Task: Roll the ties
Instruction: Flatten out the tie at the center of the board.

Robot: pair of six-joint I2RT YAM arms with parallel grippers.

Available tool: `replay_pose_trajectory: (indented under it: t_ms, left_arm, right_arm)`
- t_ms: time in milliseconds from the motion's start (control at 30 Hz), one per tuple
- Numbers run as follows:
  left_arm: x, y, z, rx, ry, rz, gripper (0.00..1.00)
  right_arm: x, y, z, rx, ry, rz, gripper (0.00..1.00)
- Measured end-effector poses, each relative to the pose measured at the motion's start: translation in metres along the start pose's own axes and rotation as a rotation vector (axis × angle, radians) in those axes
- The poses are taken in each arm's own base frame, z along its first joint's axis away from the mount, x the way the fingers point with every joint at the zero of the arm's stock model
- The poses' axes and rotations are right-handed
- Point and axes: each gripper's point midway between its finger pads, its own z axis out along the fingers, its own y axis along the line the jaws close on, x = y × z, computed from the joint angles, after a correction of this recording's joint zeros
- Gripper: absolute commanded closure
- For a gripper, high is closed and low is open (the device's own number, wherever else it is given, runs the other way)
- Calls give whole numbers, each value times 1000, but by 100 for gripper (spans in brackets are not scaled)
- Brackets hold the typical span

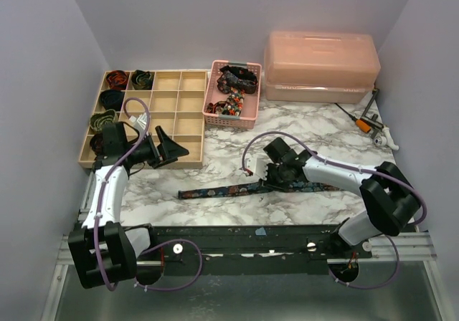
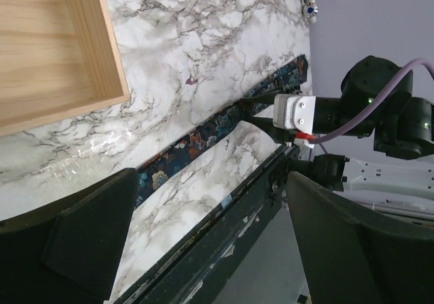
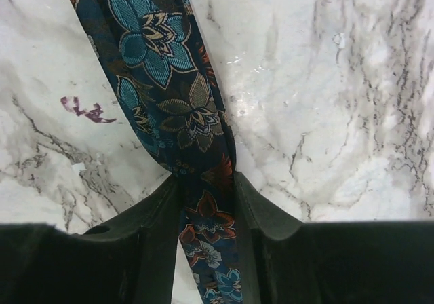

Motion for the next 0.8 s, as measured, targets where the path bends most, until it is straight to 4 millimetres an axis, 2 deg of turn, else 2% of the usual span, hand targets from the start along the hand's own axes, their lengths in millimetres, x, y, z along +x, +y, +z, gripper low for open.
replay_pose_trajectory:
  t_ms: [67,200,267,333,400,500,567,633,700,800]
  left_arm:
    - [-8,1,-2,-8,-15,-6,5]
    - [-23,-1,-7,-16,-39,3,5]
    - [-29,-2,-10,-21,-43,12,5]
    - [-35,-5,-12,-26,-45,28,5]
    - [-43,-8,-16,-33,-46,47,5]
    - [-56,-13,-22,-44,-60,80,5]
    - [-63,-14,-28,-52,-72,93,4]
    - [-67,-15,-33,-62,-84,105,4]
    - [-71,-16,-38,-73,-95,112,4]
    - [-74,-12,-46,-94,-119,102,4]
  right_arm:
    - [1,-4,-1,23,1,-2,61]
    - [6,-18,-5,91,23,8,29]
    - [4,-22,-10,99,32,24,19]
    - [-5,-27,-21,97,27,50,14]
    - [-33,-42,-39,115,-33,81,8]
    - [-101,-74,-84,173,-230,119,0]
    - [-147,-91,-118,202,-387,154,0]
    - [-181,-100,-142,211,-532,197,0]
    - [-200,-99,-146,177,-619,236,0]
    - [-220,-84,-119,-4,-663,283,0]
